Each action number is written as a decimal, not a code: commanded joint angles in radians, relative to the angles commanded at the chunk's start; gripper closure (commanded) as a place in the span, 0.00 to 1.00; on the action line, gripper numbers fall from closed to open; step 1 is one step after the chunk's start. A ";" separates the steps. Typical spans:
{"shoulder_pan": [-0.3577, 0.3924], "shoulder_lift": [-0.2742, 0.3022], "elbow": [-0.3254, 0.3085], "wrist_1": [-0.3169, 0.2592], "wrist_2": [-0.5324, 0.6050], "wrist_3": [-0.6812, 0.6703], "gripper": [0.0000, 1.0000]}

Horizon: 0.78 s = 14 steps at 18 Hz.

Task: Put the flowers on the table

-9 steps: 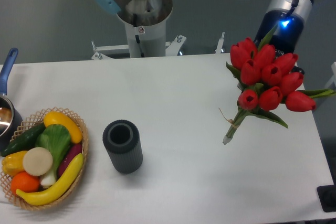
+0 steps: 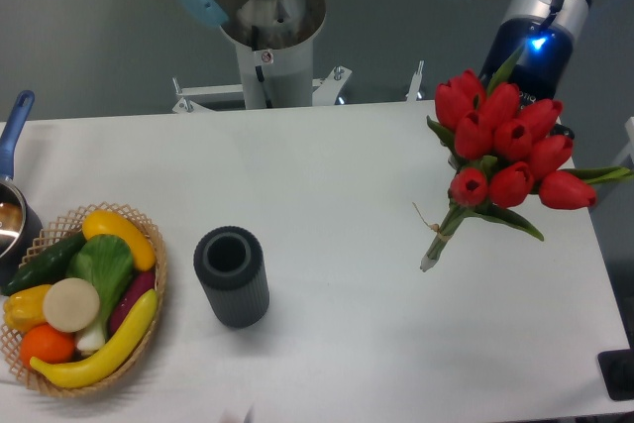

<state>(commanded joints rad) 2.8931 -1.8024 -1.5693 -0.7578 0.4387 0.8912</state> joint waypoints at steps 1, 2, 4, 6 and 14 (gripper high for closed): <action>0.002 0.000 0.000 0.000 0.002 0.000 0.60; 0.005 0.002 0.003 0.002 0.006 0.000 0.60; 0.014 0.006 0.005 0.002 0.040 0.005 0.60; 0.011 0.020 0.003 0.000 0.107 0.037 0.60; -0.047 0.025 -0.008 -0.002 0.395 0.116 0.60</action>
<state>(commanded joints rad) 2.8458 -1.7778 -1.5769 -0.7593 0.8339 1.0075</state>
